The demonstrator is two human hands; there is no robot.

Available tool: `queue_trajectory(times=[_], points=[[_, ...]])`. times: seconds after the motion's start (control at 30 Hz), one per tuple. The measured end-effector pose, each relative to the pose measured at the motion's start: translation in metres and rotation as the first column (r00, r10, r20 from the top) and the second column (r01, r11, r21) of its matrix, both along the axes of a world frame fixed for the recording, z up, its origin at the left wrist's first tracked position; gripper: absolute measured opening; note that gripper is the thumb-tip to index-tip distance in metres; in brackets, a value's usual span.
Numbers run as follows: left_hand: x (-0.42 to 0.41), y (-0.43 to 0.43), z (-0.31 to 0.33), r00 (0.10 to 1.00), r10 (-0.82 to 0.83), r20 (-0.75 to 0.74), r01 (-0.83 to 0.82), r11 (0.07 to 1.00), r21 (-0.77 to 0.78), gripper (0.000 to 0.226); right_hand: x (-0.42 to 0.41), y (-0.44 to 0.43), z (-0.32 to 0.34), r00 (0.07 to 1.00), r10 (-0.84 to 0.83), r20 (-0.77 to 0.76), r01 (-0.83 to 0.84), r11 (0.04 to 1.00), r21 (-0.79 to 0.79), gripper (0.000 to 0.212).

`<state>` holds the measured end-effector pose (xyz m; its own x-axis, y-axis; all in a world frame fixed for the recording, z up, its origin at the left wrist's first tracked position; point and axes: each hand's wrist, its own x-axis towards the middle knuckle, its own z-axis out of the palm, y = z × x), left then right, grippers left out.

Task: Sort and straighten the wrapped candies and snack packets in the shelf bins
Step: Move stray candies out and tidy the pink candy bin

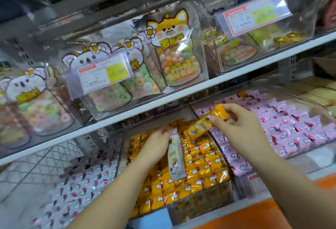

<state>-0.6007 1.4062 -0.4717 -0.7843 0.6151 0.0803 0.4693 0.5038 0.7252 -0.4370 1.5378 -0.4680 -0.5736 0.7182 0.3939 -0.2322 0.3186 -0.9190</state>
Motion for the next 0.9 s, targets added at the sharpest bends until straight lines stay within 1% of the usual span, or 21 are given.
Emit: queue_trajectory(times=[0.03,0.07,0.13,0.17,0.23,0.3,0.47,0.57,0.63,0.7,0.77,0.8,0.83,0.9], points=[[0.002,-0.001,0.002,0.996,-0.042,-0.081,0.035,0.996,-0.088,0.025,0.001,-0.003,0.000,1.000,0.020,-0.010,-0.020,1.000,-0.004,0.011],[0.005,-0.003,0.005,0.984,-0.074,-0.164,0.052,0.989,-0.136,0.027,0.002,-0.006,0.000,0.999,0.039,-0.012,-0.039,0.999,-0.006,0.011],[0.012,-0.004,0.012,0.939,-0.121,-0.321,0.079,0.987,-0.140,0.040,0.002,-0.012,0.000,0.998,0.064,0.001,-0.064,0.998,0.007,0.014],[0.017,-0.004,0.017,0.916,-0.162,-0.366,0.123,0.984,-0.127,0.046,0.002,-0.014,0.000,0.998,0.065,0.016,-0.066,0.998,0.022,0.017],[0.029,-0.003,0.027,0.862,-0.302,-0.407,0.272,0.953,-0.130,0.052,0.001,-0.016,0.000,0.996,0.072,0.052,-0.076,0.995,0.063,0.019],[0.040,0.000,0.035,0.808,-0.410,-0.423,0.377,0.912,-0.164,0.052,0.001,-0.017,0.000,0.994,0.087,0.071,-0.094,0.990,0.109,0.020],[0.045,0.000,0.041,0.789,-0.458,-0.410,0.455,0.883,-0.110,0.040,0.004,-0.014,0.002,0.990,0.113,0.081,-0.122,0.987,0.108,0.023],[0.046,0.003,0.036,0.781,-0.396,-0.482,0.412,0.908,-0.079,0.033,0.004,-0.010,0.002,0.986,0.129,0.106,-0.140,0.984,0.107,0.027],[0.038,0.007,0.031,0.827,-0.266,-0.496,0.293,0.956,-0.023,0.034,0.005,-0.005,0.000,0.982,0.084,0.170,-0.106,0.986,0.129,0.036],[0.022,0.013,0.026,0.886,-0.104,-0.452,0.143,0.988,0.053,0.035,0.005,0.001,-0.004,0.952,0.017,0.305,-0.081,0.976,0.200,0.042],[0.004,0.025,0.023,0.920,0.037,-0.391,0.001,0.995,0.098,0.040,0.003,0.002,-0.008,0.897,0.014,0.441,-0.133,0.962,0.239,0.040],[-0.004,0.032,0.021,0.925,0.089,-0.369,-0.060,0.994,0.087,0.044,0.002,0.001,-0.010,0.873,0.018,0.487,-0.161,0.954,0.253,0.038],[-0.011,0.039,0.021,0.928,0.120,-0.353,-0.103,0.992,0.067,0.049,0.001,0.001,-0.011,0.857,0.010,0.515,-0.173,0.947,0.270,0.037],[-0.020,0.051,0.019,0.933,0.124,-0.337,-0.116,0.992,0.044,0.055,-0.001,0.002,-0.012,0.848,-0.012,0.529,-0.170,0.941,0.294,0.036]])
